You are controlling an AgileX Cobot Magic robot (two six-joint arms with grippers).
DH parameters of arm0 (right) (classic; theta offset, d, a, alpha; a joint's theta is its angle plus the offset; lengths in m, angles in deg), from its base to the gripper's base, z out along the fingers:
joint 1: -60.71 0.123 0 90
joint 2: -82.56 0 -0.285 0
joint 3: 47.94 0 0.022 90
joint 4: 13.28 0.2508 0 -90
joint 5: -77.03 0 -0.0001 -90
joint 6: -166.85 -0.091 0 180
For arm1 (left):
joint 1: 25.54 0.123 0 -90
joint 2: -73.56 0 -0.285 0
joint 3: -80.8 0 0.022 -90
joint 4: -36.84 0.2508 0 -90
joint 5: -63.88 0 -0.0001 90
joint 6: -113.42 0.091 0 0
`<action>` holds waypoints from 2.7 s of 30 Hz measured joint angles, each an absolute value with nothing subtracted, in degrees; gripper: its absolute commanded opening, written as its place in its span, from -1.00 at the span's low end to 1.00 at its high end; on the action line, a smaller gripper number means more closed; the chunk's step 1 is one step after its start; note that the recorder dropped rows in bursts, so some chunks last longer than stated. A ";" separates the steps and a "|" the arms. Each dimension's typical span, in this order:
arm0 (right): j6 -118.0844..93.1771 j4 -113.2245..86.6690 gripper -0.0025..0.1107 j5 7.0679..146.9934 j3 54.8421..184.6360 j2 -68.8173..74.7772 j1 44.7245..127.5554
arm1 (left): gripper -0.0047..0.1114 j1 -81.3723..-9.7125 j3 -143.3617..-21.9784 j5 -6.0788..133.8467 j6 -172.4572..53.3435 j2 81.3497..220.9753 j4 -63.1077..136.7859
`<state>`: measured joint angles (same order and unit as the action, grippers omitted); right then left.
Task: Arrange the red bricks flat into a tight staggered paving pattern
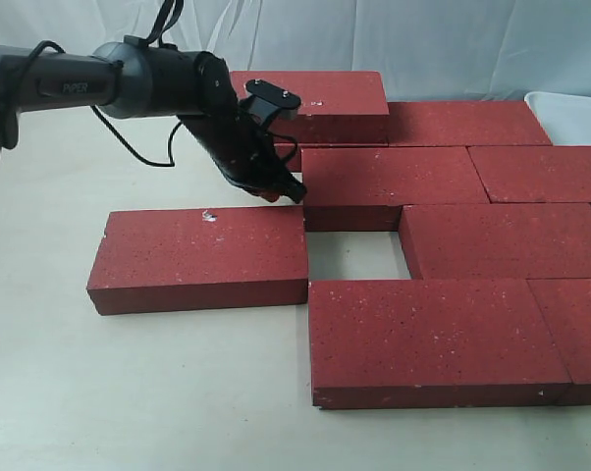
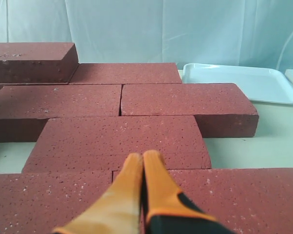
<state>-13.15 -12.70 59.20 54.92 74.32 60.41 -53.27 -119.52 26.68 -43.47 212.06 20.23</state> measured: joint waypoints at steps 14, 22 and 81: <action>-13.15 -12.60 -0.97 59.20 54.92 74.32 60.41 | -0.90 -53.46 -119.52 24.05 -43.47 212.06 20.23; -13.15 -12.60 -0.97 59.20 54.92 74.32 60.41 | -0.90 -53.46 -119.52 23.62 -42.31 212.06 17.24; -13.15 -12.50 -0.97 59.20 54.92 74.32 60.41 | -0.91 -30.74 -84.61 18.60 -59.43 186.48 32.15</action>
